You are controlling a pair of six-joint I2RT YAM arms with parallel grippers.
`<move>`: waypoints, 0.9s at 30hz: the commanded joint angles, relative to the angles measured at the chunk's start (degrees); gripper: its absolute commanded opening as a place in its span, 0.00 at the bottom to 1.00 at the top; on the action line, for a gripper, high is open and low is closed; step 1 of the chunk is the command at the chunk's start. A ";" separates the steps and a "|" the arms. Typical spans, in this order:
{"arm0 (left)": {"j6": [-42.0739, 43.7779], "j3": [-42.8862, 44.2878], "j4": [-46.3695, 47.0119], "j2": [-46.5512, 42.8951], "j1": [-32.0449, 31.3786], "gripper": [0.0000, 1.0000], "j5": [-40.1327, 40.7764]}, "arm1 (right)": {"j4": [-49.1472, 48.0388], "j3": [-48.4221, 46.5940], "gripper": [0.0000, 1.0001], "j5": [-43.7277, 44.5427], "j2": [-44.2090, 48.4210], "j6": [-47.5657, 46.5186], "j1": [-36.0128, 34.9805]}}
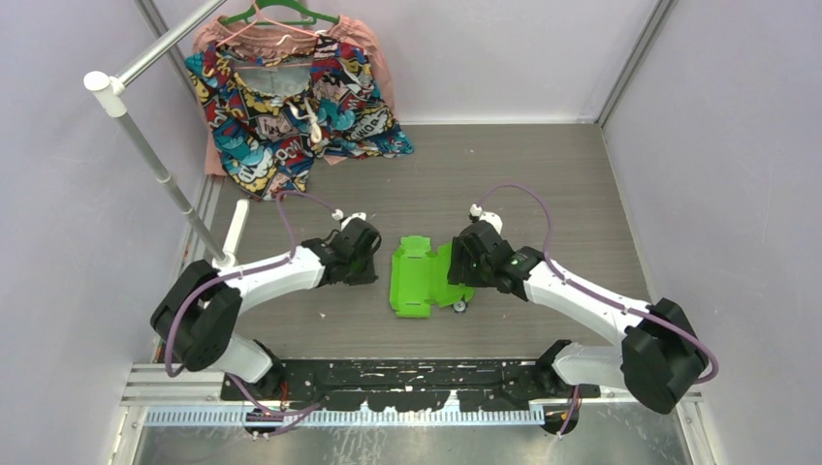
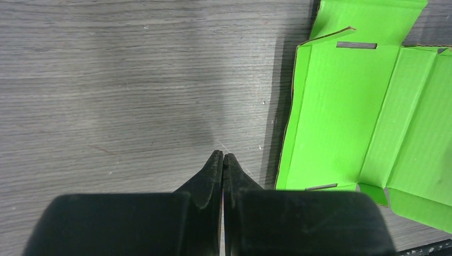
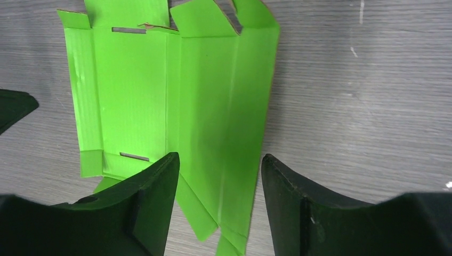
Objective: Fold the paper box
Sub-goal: Fold the paper box at the center of the board.
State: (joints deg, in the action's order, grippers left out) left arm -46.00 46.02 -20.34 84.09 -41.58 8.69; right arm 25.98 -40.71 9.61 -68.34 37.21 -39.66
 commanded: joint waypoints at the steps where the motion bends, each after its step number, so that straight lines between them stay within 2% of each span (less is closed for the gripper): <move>1: 0.47 2.86 3.77 2.91 0.19 0.00 -1.27 | -8.32 -0.34 0.62 -3.00 -2.55 -0.47 0.21; 5: 0.47 3.95 5.04 5.76 0.19 0.00 -3.10 | -9.85 -0.83 0.47 -3.92 -4.05 -0.39 0.25; 11: 0.29 4.89 5.84 6.03 0.05 0.00 -3.86 | -8.49 -2.82 0.31 -4.24 -4.72 -1.05 0.20; 27: 0.22 8.53 5.29 9.25 -2.35 0.00 -4.12 | -6.46 -7.16 0.25 -6.85 -7.64 -1.77 -0.31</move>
State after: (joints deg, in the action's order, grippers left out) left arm -46.02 51.83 -16.86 92.42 -42.76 4.89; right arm 19.97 -44.91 3.73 -75.31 36.25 -39.62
